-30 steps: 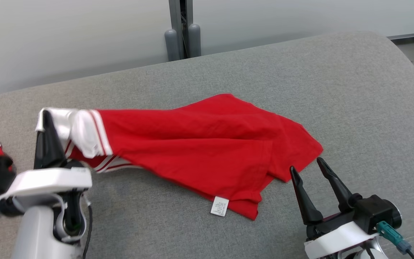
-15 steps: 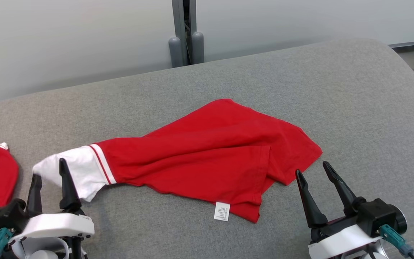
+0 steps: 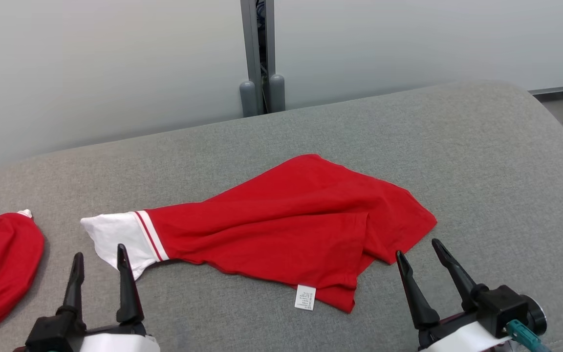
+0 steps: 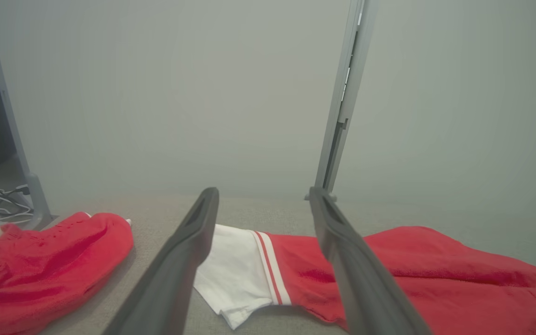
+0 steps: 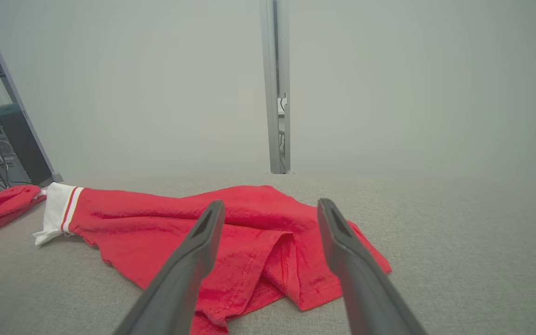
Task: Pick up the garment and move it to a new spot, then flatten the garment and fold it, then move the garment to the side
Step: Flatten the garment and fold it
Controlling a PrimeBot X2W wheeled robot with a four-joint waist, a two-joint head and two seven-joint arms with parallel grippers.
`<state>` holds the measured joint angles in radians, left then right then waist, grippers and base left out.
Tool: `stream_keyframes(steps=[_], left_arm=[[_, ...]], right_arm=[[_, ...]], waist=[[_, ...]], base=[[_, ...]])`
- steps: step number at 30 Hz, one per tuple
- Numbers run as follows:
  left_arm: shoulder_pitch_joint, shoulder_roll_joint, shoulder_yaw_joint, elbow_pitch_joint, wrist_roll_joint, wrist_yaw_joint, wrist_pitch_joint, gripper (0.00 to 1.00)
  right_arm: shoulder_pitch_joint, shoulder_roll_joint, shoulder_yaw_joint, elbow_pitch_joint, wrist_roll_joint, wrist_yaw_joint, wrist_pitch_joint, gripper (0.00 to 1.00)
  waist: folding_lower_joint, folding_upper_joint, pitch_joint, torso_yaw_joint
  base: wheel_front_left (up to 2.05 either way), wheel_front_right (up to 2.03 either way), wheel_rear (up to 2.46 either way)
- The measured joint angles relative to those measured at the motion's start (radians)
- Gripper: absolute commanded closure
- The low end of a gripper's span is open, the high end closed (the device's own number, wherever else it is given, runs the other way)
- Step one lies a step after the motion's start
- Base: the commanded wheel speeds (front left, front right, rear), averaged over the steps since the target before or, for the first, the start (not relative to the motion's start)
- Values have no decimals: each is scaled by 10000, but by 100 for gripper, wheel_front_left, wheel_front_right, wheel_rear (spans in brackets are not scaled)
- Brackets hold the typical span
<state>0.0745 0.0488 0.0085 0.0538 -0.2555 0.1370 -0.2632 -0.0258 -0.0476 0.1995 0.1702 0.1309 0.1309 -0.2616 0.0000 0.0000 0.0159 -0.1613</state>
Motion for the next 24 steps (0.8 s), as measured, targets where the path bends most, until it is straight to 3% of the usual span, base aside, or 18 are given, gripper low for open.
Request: stream_keyframes(steps=[15, 24], left_arm=[[1290, 0, -1078, -560, 291, 533, 0, 0], [1198, -2, -1430, -376, 437, 533, 0, 0]], right_arm=[[379, 6, 362, 780, 297, 0, 0, 0], [-319, 0, 1110, 3231, 1296, -2, -2, 0]], waist=[[0, 0, -425, 301], [0, 0, -356, 800]], base=[[0, 0, 0], [0, 0, 0]])
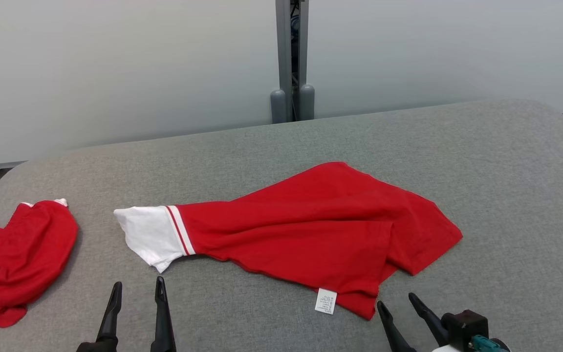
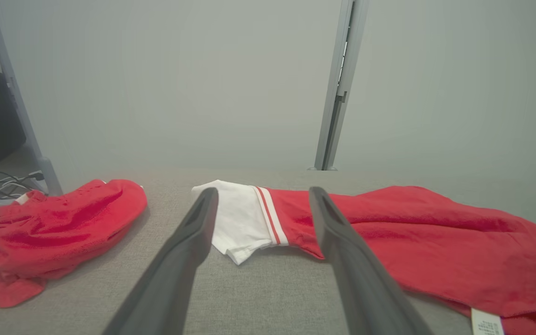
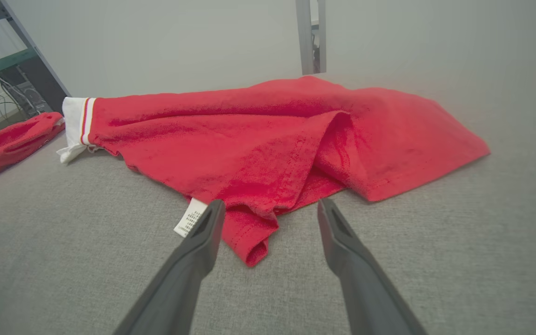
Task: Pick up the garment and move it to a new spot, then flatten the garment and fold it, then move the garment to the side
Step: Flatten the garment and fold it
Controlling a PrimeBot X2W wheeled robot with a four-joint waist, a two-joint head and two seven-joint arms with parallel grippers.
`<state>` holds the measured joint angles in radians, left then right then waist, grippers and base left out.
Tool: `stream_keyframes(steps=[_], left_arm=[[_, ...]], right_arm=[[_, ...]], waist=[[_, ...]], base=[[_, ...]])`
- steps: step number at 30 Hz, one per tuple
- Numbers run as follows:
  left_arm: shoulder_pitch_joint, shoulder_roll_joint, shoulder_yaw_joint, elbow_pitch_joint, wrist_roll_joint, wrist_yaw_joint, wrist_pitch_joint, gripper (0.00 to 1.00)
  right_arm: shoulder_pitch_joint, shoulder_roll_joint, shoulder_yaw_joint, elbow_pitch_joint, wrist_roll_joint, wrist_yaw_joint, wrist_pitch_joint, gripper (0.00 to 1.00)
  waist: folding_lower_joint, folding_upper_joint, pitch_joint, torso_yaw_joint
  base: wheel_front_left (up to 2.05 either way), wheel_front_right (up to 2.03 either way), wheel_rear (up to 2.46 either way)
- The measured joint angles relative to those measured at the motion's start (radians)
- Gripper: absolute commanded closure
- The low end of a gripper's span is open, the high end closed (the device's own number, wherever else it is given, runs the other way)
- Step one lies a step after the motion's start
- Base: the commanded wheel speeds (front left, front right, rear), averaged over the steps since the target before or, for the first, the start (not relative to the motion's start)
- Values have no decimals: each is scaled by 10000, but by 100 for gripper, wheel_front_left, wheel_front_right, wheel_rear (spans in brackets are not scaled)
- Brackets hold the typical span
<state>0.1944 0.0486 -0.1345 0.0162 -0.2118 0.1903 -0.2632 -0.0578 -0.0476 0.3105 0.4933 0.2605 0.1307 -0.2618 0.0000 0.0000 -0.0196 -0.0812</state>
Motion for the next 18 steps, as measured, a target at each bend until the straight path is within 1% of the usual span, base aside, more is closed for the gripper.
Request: stream_keyframes(steps=[5, 11, 13, 15, 16, 17, 18], left_arm=[[-45, -2, -96, 90, 6, 0, 0, 0], [-120, 0, -178, 174, 4, -2, 0, 0], [-163, -2, -232, 186, 2, -4, 0, 0], [-163, 0, -272, 213, -4, -6, 0, 0], [-164, 0, -299, 219, -8, -8, 0, 0], [-165, 0, -311, 226, -12, -8, 0, 0], [-166, 2, -320, 230, -15, -8, 0, 0]], right_arm=[[-732, 10, 642, 1597, 692, 0, 2, 0], [-1504, 8, 972, 2713, 1273, 0, 2, 0], [-1685, 15, 1055, 3005, 1409, 0, 0, 12], [-1824, 6, 1126, 3162, 1519, 0, 0, 26], [-1879, 8, 1166, 3252, 1590, 0, 0, 35], [-1907, 13, 1198, 3308, 1638, 0, 0, 47], [-1952, 12, 1233, 3367, 1643, 0, 2, 51]], waist=[[0, 0, 20, 326], [0, 0, 77, 612], [0, 0, 109, 687], [0, 0, 141, 747], [0, 0, 155, 775], [0, 0, 170, 796], [0, 0, 188, 813]], base=[[0, 0, 0], [0, 0, 0], [0, 0, 0], [0, 0, 0], [0, 0, 0], [0, 0, 0], [0, 0, 0]])
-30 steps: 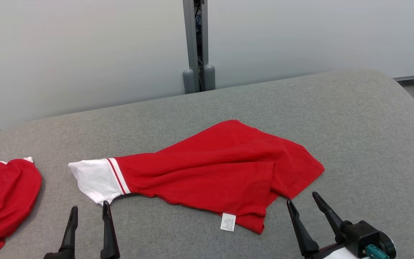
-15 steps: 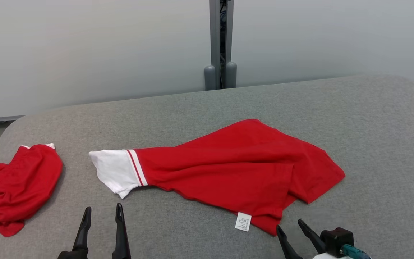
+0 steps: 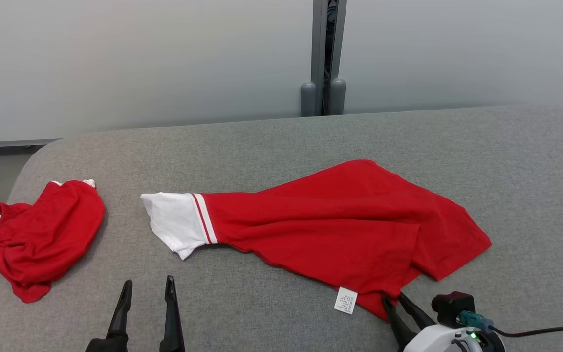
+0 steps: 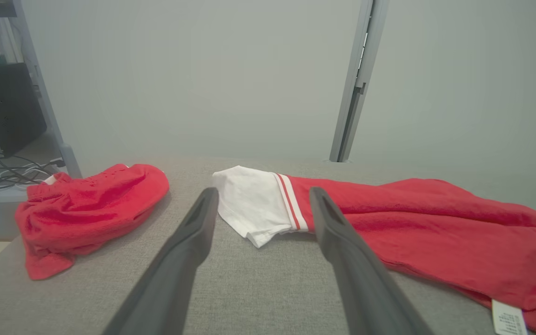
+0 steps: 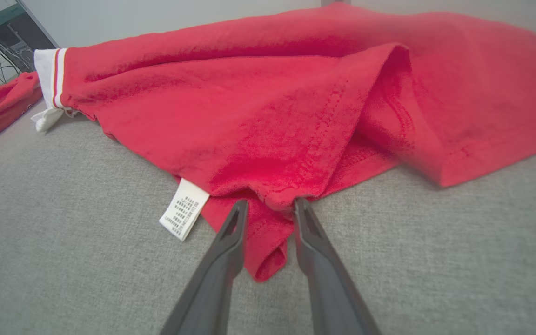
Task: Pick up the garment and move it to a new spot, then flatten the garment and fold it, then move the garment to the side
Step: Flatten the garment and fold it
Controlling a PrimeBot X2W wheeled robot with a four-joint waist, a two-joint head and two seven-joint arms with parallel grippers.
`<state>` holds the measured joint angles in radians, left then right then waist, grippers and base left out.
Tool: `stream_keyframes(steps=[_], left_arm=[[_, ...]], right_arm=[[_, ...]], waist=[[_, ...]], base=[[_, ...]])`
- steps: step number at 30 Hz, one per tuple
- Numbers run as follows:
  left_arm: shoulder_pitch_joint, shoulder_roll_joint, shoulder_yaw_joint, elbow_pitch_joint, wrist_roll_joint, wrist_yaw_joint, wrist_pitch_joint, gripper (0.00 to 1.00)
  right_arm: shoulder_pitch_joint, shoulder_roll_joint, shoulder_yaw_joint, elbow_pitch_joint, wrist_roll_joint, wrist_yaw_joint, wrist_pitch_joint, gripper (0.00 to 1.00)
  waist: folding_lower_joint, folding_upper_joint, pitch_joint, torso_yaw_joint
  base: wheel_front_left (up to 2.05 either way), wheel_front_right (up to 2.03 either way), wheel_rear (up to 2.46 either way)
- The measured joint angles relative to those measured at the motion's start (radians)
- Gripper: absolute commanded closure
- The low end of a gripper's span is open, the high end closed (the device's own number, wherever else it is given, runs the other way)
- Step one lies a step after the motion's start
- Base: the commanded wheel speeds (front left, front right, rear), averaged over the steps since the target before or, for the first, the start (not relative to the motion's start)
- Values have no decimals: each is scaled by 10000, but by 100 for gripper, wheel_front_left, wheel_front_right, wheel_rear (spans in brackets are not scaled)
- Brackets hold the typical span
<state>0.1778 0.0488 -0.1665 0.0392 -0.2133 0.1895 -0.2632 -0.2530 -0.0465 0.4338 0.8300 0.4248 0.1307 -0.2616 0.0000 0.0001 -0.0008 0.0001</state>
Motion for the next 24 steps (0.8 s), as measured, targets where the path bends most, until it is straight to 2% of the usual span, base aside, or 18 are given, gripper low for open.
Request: stream_keyframes(steps=[2, 4, 5, 10, 15, 24], left_arm=[[-11, -2, -23, 8, -17, -2, 0, 0], [-13, -2, -35, 23, -38, -6, 0, 0], [-15, -2, -35, 27, -44, -8, 0, 0], [-34, -2, -27, 44, -44, -23, 0, 0], [-118, -4, 56, 35, -31, -35, 0, 0], [-235, -4, 88, 81, -29, -50, 0, 0]], right_arm=[[-111, -4, 12, 63, -6, 2, -2, 59], [-174, -2, 25, 115, -6, 0, 0, 80], [-206, -4, 36, 134, -8, 0, -2, 100], [-300, 6, -121, 151, -261, 0, -2, 100], [-286, -65, -1083, -472, -930, 2, -2, 100], [267, -610, -2583, -1756, -2019, 2, -2, 100]], waist=[[0, 0, 34, 25], [-1, 0, 64, 28], [0, 0, 79, 22], [0, 0, 150, -47], [0, 0, 294, -262], [-1, 0, 388, -867]], base=[[0, 0, 0], [0, 0, 0], [0, 0, 0], [0, 0, 0], [0, 0, 0], [0, 0, 0]])
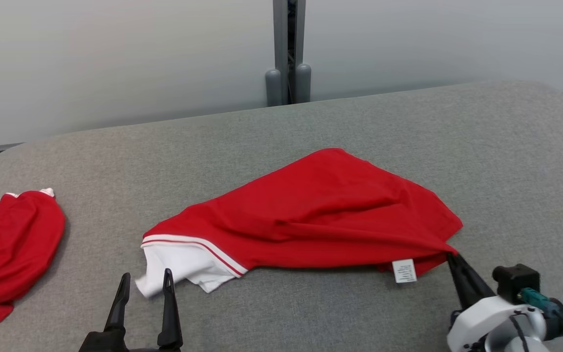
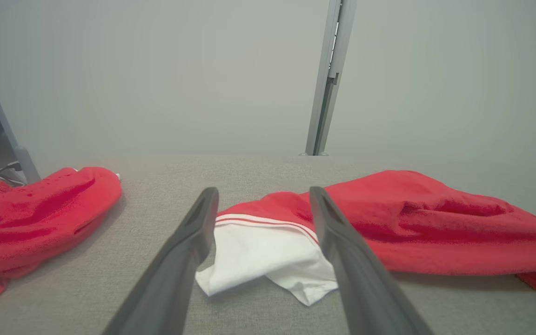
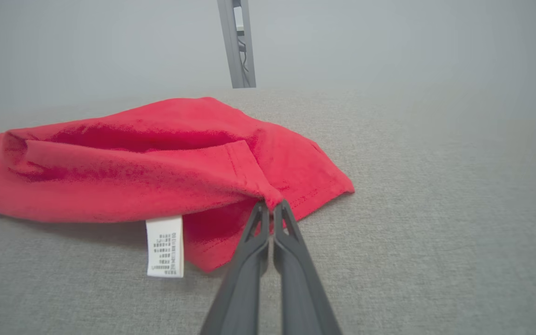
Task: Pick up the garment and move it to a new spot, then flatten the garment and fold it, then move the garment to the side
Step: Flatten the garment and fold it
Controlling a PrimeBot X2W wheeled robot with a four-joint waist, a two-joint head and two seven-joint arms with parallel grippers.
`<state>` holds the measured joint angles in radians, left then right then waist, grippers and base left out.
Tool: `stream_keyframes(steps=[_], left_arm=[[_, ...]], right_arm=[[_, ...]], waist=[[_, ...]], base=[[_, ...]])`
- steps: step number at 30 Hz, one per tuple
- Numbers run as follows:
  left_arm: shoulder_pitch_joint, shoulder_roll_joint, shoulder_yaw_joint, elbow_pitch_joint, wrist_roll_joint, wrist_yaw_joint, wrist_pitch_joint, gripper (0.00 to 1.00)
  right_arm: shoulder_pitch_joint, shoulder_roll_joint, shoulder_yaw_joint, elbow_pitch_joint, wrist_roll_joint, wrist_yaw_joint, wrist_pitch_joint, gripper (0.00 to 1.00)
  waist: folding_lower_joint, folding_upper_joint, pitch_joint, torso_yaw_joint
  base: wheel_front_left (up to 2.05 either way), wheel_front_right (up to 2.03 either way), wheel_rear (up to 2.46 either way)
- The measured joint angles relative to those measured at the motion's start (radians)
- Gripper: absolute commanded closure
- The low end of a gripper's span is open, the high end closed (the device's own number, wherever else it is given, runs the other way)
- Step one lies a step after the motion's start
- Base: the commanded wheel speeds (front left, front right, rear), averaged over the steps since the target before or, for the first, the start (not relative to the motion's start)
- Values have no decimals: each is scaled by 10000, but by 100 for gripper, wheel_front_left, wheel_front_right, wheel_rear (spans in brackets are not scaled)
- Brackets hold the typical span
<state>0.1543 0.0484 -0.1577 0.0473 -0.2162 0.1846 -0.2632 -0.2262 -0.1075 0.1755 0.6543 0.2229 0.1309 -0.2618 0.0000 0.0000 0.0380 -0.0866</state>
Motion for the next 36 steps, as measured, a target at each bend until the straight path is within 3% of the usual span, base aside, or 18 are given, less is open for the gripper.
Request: stream_keyframes(steps=[9, 20, 21, 22, 23, 30, 36], left_arm=[[-151, 0, -15, 134, 23, -88, 0, 0], [-150, 0, -370, 943, 222, -669, 0, 0], [-150, -2, -382, 1001, 244, -706, 0, 0], [-151, 2, -376, 1045, 251, -727, 0, 0], [-152, 2, -385, 1074, 267, -740, 0, 0], [-153, 0, -439, 1221, 303, -838, 0, 0], [-158, 0, -443, 1191, 263, -857, 0, 0]], right_arm=[[109, -591, -1302, -510, -575, 0, 0, 100], [231, -309, -1070, 654, -834, 0, 2, 100], [233, -284, -1062, 721, -838, 0, 0, 91], [234, -270, -1085, 754, -848, 0, 2, 19], [234, -268, -1147, 779, -849, 0, 0, 0], [304, -278, -1944, 184, -1404, 0, 2, 0], [671, 117, -1875, -2063, -1703, 0, 0, 0]], waist=[[0, 0, -23, -303], [0, 0, -126, -193], [0, 0, -129, -176], [0, 0, -133, -158], [0, 0, -138, -139], [0, 0, -234, -102], [0, 0, -320, -155]], base=[[0, 0, 0], [0, 0, 0], [0, 0, 0], [0, 0, 0], [0, 0, 0], [0, 0, 0], [0, 0, 0]])
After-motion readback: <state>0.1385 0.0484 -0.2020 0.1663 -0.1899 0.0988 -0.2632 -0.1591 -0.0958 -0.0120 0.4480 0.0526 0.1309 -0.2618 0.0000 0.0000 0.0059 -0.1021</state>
